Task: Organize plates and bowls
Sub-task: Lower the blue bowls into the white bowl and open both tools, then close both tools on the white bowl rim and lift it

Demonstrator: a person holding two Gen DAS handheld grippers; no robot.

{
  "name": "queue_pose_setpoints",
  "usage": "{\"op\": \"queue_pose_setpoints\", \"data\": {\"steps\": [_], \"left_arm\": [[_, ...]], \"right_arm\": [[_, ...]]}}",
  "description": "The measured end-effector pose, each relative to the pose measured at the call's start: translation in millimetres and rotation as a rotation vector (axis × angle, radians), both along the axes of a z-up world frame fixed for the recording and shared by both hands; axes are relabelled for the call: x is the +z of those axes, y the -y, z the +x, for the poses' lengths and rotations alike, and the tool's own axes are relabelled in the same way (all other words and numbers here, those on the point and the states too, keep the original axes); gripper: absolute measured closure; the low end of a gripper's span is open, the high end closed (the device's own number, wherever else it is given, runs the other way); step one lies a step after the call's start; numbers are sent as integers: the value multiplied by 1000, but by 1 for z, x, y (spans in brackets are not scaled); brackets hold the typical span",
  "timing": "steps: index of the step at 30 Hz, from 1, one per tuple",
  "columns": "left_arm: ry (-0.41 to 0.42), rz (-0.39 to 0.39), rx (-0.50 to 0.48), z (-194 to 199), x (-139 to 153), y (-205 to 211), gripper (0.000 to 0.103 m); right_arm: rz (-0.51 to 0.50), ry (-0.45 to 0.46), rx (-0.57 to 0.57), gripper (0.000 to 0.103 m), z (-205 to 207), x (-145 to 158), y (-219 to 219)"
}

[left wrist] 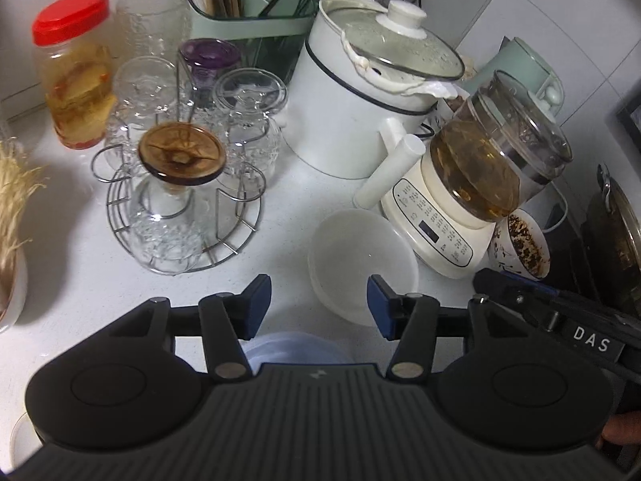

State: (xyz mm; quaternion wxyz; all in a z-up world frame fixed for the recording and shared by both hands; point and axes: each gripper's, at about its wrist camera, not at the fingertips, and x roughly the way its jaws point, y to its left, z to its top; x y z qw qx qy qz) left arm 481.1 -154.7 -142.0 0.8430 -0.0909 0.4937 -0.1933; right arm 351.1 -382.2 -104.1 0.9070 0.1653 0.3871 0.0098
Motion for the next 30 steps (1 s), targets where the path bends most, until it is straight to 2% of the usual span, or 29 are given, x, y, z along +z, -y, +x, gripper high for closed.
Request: {"op": "queue_pose_setpoints", "data": {"steps": [6,15,20,22,27,30], "left_arm": [[-41,-12,9,15,-14,4,44],[-96,-7,8,29,-40,12,44],[-121,-11,12,42,-54,18,45],[-131,-11,2,47,-59,22,45],[-115,34,-16,56,-64,31,46],[-117,55,-17,61,-68,32,49]], "right_arm": [[37,-56,-30,49,12,-16,12],[48,-119,-6,50,39,-39,11],[41,-155,-39,57,48,-49,17],[56,-173,-56,63,51,-55,21],[83,-193,-38,66,61,-64,20],[87,-201,-36,75,66,-69,20]]}}
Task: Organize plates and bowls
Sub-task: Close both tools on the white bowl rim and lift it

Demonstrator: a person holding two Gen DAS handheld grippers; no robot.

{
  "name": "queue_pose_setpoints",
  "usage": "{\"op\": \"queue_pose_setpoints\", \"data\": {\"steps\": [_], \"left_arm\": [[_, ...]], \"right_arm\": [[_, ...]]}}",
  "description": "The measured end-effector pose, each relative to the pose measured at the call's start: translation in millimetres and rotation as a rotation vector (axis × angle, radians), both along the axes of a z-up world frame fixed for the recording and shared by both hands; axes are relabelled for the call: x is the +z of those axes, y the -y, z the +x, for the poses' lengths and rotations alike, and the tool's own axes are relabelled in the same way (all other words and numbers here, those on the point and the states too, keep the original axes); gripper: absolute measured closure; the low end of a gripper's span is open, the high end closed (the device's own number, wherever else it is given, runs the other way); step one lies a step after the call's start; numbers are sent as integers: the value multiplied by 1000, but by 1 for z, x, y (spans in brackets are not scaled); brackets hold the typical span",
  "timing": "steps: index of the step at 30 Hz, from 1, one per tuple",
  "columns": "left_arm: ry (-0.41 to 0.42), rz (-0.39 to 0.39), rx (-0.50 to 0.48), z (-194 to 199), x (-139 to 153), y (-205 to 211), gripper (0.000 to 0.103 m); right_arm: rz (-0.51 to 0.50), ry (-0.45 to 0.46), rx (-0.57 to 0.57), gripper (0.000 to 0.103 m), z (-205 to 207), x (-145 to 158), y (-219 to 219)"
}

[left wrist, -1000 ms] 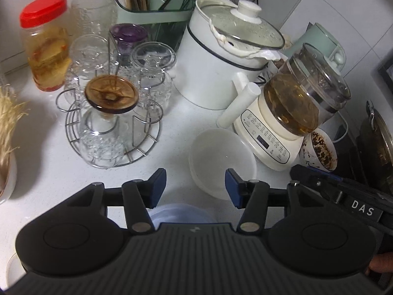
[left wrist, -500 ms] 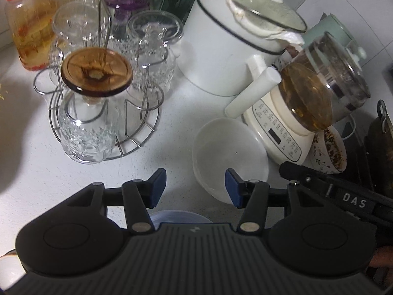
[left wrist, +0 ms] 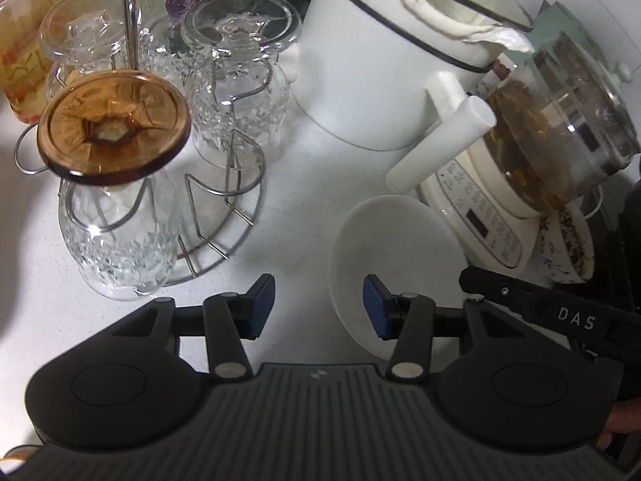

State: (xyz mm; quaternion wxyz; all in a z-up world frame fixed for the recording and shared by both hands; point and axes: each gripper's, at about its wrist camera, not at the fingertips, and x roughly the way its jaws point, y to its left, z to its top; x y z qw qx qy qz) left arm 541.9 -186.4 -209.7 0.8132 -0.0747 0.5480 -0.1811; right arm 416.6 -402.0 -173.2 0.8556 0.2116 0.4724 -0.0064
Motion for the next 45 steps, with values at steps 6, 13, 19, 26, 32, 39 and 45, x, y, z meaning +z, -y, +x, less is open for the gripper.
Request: {"op": "queue_pose_setpoints", "data": {"steps": [6,13,19,26,32,39,45], "left_arm": [[-21,17,-25,7,-9,3,59],[-33,8,-43,8,-16,13,80],[-38,-25,-34,7,-12,17,84],[3,-26,-38,-4,7,17,84],[24,-56,-23,-21,31,9,83],[93,-70,-24,-43,66,-1,83],[160,-104,-14,-64,102,-12,83]], "right_arm": [[7,-18,-2,80,4,-9,3],[59,-59,8,87,7,-19,5],[72,-56,23,92,7,-18,5],[63,-13,30,92,2,0,7],[56,35,38,92,-11,21,6],[58,102,36,92,-32,52,2],[62,178,34,92,-52,78,-4]]}}
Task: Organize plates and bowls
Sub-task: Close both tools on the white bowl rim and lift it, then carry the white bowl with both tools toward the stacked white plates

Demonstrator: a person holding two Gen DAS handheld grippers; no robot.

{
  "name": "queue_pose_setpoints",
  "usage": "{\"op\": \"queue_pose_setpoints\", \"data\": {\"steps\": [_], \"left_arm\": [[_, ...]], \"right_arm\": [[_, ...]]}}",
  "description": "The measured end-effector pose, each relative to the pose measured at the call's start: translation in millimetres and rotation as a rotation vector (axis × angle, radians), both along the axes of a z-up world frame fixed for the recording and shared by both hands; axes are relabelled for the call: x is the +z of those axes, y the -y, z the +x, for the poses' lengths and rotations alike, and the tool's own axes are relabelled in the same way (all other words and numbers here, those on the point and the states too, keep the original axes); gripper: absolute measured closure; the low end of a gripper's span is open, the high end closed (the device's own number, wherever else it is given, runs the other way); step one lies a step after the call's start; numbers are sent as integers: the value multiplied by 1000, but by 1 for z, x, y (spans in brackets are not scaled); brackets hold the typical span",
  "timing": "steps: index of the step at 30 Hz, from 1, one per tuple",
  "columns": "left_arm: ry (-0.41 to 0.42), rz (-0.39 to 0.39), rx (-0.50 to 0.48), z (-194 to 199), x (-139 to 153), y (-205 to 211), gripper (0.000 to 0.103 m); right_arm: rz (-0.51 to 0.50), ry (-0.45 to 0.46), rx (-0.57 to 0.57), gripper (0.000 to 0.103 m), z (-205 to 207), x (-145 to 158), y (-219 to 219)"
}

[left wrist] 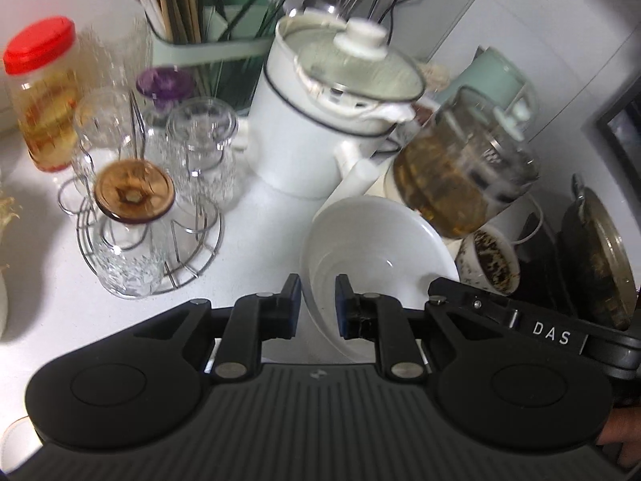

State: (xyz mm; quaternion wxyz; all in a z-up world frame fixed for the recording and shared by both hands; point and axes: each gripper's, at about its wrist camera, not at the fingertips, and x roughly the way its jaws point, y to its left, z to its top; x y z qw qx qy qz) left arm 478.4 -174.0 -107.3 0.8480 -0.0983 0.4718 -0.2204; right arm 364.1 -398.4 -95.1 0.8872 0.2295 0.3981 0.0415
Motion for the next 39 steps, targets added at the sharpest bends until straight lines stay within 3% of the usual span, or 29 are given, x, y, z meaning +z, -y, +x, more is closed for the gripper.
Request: {"op": "queue_pose_setpoints", "data": {"steps": [6,13,24,39], "left_arm": [[31,-25,20,-19,19,-17,83],[34,-27,81,-47,16,-39,82],[-19,-7,154,-74,-13,-67,82],[-67,30,152,-89,-52,-87,82]], "right_arm": [[-18,66,30,91,-20,21,-13],[-25,92,84,91,-32,21,-32],[-33,66,166,91,-42,-1,-61],[-69,13,183,90,-42,-46,-90]]}}
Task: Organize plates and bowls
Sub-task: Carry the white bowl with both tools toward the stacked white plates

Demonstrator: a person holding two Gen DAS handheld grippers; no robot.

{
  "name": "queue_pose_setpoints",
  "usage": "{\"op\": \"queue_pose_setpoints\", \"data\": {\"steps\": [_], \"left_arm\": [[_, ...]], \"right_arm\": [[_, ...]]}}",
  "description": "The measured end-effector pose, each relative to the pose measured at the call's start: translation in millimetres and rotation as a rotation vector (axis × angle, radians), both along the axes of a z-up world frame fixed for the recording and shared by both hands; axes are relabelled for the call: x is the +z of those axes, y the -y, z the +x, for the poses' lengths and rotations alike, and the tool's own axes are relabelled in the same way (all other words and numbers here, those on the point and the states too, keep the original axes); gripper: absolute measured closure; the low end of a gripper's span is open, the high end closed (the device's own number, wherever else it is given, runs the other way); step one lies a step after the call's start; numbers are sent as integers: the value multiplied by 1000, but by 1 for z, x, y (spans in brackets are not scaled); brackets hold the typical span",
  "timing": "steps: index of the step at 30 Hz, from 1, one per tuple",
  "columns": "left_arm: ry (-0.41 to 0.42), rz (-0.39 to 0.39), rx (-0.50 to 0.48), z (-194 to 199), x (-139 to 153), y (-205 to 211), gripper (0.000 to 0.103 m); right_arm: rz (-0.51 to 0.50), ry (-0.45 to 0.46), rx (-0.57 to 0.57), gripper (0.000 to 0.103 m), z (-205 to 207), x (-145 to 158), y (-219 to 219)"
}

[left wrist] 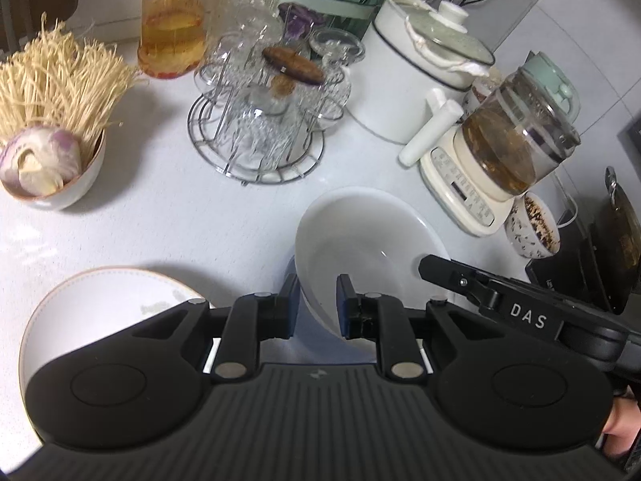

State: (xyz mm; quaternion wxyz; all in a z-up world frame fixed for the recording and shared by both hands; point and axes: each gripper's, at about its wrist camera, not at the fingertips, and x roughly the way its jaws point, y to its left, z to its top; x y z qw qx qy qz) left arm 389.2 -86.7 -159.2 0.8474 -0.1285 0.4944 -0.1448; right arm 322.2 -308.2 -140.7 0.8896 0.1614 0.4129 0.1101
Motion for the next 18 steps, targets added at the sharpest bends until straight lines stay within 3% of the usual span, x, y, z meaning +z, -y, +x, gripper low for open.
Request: {"op": "queue_pose_setpoints", "data": {"steps": [12,16,18], "left_arm": [[-18,-4,8,-10,-15,-9,81],[1,3,22,-14,-10,-15,57],[8,7,24,-16,-9,-19,51]], "right_arm": [[-49,-18,-4,90,-3,-11,-11],[-49,-4,-6,89,-2,-5,-9],[-38,-1,-6,85,1,-2,-7]]}}
